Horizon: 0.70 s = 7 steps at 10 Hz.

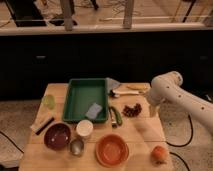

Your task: Place grapes in red bowl

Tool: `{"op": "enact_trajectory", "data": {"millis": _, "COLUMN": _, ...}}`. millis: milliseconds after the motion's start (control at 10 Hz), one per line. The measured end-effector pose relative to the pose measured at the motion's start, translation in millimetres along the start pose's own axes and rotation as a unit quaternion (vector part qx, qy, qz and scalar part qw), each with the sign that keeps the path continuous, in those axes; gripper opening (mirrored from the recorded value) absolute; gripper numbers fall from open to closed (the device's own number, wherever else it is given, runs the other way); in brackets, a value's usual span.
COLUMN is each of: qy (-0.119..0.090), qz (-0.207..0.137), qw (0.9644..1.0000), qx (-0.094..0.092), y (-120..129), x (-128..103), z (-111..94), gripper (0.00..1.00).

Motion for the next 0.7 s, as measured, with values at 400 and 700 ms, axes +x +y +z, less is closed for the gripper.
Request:
{"op": "enact_trajectory", "data": {"millis": 400, "qy": -0.02, "qz": -0.002, "qw": 0.9998, "qx": -0.009, "y": -2.2, "x": -8.4, "z": 17.0, "gripper": 0.8}}
{"op": "enact_trajectory", "data": {"millis": 700, "qy": -0.034, "qz": -0.004, "qw": 0.9993, "qx": -0.017, "y": -5.5, "x": -16.6, "z": 27.1, "gripper": 0.8}}
